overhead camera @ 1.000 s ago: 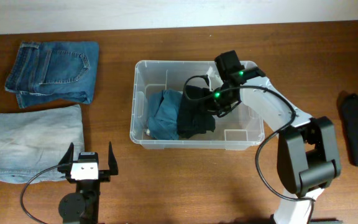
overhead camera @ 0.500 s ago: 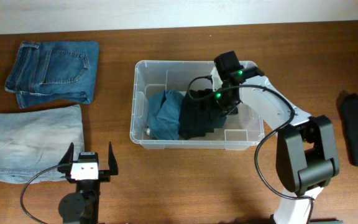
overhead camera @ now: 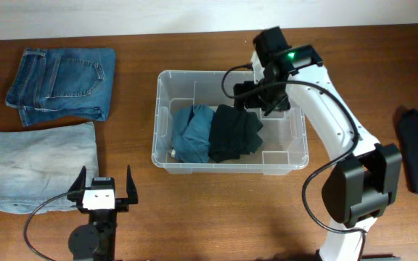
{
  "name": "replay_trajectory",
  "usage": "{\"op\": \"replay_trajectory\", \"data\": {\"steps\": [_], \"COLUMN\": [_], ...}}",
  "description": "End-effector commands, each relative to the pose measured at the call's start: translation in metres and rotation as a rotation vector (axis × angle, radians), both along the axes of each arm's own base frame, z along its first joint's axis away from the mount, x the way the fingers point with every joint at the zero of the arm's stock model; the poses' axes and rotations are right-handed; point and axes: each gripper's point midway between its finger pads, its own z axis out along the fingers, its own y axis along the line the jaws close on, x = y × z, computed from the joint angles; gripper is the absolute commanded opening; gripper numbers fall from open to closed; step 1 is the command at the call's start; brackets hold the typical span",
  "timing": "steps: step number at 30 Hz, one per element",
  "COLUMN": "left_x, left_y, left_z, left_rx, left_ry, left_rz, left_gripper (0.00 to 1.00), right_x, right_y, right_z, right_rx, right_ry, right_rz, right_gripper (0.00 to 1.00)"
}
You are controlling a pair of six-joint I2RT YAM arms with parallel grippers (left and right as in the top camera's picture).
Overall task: Pack container
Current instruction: 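Lower the black garment beside the blue shirt and release it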
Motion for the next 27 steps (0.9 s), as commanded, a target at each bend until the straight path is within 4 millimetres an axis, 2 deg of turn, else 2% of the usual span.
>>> {"op": "replay_trajectory", "data": {"steps": [1, 5, 9, 21, 25, 27], "left_x": [0.0, 0.0, 0.0, 0.0, 0.0, 0.0], "left_y": [0.0, 0.0, 0.0, 0.0, 0.0, 0.0], "left_z": [-0.001, -0.001, -0.001, -0.001, -0.001, -0.001], "left_rx": [0.013, 0.013, 0.013, 0.013, 0.013, 0.013], "left_ry": [-0.001, -0.001, -0.001, -0.001, -0.001, -0.001], "left_rz": [-0.001, -0.001, -0.001, -0.001, -0.001, -0.001], "left_gripper": [0.99, 0.99, 0.99, 0.99, 0.99, 0.99], "right_x": [-0.014, -0.022, -0.026, -0.041, -0.038, -0.034], "right_y": [-0.002, 0.002, 0.006, 0.04, 0.044, 0.041], "right_z": [-0.035, -0.061, -0.076, -0.103, -0.101, -0.096], "right_rx": [-0.031, -0.017, -0.01, 0.027, 0.028, 0.012], "right_ry": [0.052, 0.07, 0.07, 0.091, 0.077, 0.062], "right_rz": [0.013, 0.012, 0.018, 0.073, 0.082, 0.083], "right_gripper": [0.74, 0.35, 0.17, 0.16, 0.16, 0.23]}}
